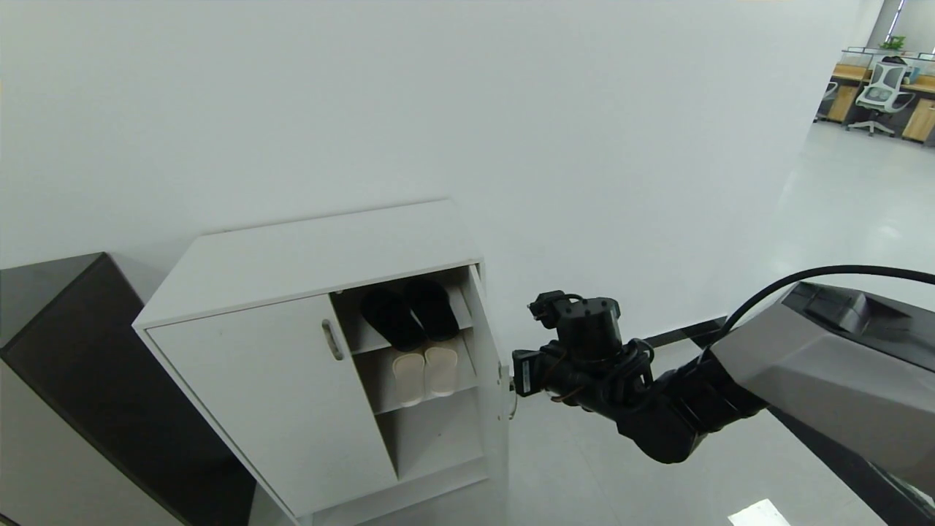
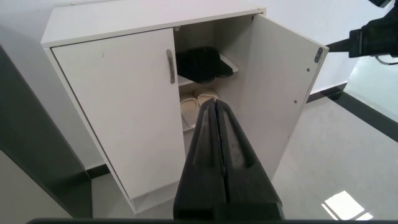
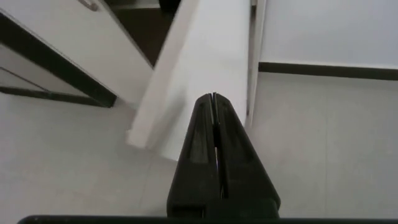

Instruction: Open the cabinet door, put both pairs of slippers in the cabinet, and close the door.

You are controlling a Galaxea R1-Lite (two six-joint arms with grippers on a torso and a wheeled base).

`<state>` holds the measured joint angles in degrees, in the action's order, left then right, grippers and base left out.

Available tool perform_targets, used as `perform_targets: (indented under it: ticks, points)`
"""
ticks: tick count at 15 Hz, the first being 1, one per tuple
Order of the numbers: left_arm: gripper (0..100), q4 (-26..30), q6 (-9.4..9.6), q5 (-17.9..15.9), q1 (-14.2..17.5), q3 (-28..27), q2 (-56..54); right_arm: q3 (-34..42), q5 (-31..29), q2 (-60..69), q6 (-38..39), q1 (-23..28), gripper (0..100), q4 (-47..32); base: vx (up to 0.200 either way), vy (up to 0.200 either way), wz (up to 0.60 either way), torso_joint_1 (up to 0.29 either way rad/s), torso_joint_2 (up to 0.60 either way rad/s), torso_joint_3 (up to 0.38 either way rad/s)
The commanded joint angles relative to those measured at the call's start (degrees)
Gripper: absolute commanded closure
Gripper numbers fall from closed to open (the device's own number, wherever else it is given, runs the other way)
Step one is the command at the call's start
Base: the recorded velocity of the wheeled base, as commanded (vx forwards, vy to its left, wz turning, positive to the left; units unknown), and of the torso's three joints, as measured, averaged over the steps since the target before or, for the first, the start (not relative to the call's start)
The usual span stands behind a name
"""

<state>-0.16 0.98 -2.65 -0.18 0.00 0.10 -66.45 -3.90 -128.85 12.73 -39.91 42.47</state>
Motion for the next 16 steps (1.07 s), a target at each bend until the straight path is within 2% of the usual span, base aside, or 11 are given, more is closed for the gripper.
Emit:
perform_targets:
  ticks: [1, 6, 13, 16]
  points:
    - [100, -0.02, -0.01, 0.01, 0.01, 0.00, 0.08, -0.08, -0.05, -0.08, 0.02, -2.28, 100, 0.07, 0.000, 0.000, 0.00, 0.000, 0.00, 0.000]
    - [100, -0.02, -0.10, 0.01, 0.01, 0.00, 0.08, 4.49, 0.30, 5.10, 0.11, -8.34, 100, 0.33, 0.000, 0.000, 0.00, 0.000, 0.00, 0.000]
    - [100, -0.02, -0.10, 0.01, 0.01, 0.00, 0.08, 13.45, 1.00, 11.08, -3.59, -8.52, 100, 5.96, 0.000, 0.000, 0.00, 0.000, 0.00, 0.000]
    - [100, -0.02, -0.10, 0.01, 0.01, 0.00, 0.08, 13.80, 1.09, 10.91, -3.85, -8.43, 100, 6.22, 0.000, 0.000, 0.60, 0.001, 0.00, 0.002]
